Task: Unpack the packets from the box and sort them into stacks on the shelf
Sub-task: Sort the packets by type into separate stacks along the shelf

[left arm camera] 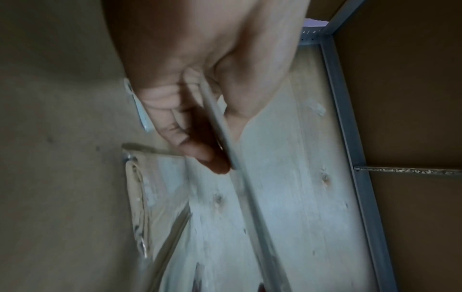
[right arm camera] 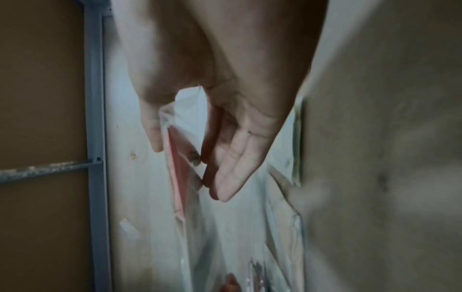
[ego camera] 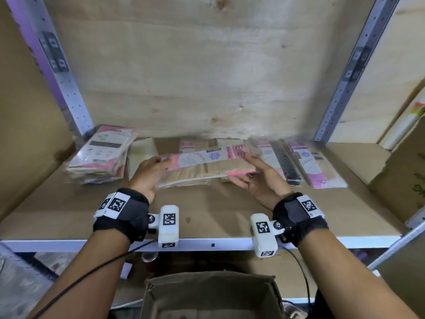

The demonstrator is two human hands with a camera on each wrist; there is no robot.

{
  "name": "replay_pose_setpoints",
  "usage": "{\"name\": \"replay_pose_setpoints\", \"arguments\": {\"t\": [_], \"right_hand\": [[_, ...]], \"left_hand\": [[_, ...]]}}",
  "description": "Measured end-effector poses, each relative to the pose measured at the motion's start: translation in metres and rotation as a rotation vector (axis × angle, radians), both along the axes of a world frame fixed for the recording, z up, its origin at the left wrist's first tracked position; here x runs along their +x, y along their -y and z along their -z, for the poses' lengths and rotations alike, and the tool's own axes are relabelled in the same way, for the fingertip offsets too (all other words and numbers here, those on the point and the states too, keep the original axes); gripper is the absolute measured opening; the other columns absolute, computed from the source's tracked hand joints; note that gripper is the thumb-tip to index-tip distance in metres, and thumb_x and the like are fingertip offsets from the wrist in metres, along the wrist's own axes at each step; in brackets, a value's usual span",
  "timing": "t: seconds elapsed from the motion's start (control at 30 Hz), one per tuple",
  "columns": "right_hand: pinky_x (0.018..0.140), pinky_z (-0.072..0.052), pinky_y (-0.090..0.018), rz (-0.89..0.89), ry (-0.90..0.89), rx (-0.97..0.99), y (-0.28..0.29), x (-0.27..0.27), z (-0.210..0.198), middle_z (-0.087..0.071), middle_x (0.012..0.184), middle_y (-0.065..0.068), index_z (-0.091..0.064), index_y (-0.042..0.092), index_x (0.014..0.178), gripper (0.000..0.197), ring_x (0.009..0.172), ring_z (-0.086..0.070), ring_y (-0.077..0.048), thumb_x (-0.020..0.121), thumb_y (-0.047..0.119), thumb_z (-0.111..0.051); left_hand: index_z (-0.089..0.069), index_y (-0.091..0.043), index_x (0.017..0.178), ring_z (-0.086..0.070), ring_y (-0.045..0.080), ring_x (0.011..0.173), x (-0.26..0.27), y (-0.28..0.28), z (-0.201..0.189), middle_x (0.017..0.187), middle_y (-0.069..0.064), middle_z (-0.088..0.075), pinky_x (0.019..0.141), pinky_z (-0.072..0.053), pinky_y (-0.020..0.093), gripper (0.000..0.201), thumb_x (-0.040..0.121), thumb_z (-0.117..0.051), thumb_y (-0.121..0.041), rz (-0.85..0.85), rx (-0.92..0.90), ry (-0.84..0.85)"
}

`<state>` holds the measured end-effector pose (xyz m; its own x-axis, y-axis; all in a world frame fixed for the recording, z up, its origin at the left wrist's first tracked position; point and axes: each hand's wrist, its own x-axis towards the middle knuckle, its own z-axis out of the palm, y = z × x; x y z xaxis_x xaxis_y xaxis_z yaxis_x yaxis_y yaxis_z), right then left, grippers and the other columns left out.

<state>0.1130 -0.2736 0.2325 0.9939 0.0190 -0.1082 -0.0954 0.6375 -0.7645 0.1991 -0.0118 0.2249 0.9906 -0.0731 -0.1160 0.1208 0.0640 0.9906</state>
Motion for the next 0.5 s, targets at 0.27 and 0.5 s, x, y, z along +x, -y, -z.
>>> {"name": "replay_pose_setpoints", "arguments": {"t": [0.27, 0.5], "right_hand": [[0.098, -0.049, -0.053, -0.068, 0.095, 0.137, 0.000, 0.006, 0.001, -0.062, 0.131, -0.013, -0.055, 0.017, 0.133, 0.056, 0.125, -0.058, -0.033, 0.083, 0.033, -0.075], [0.079, -0.059, -0.036, 0.135, 0.065, -0.191, -0.016, 0.015, 0.011, -0.068, 0.122, -0.012, -0.066, 0.008, 0.124, 0.029, 0.101, -0.066, -0.026, 0.096, 0.011, -0.059]], "left_hand": [[-0.070, -0.006, 0.114, -0.074, 0.021, 0.095, 0.000, 0.017, 0.004, 0.106, 0.009, -0.077, 0.082, -0.059, 0.034, 0.022, 0.094, -0.066, -0.014, -0.005, -0.181, -0.152], [-0.065, -0.008, 0.109, -0.073, 0.017, 0.089, -0.013, 0.037, 0.007, 0.105, 0.011, -0.075, 0.064, -0.058, 0.022, 0.018, 0.092, -0.067, -0.012, 0.140, -0.075, -0.167]]}}
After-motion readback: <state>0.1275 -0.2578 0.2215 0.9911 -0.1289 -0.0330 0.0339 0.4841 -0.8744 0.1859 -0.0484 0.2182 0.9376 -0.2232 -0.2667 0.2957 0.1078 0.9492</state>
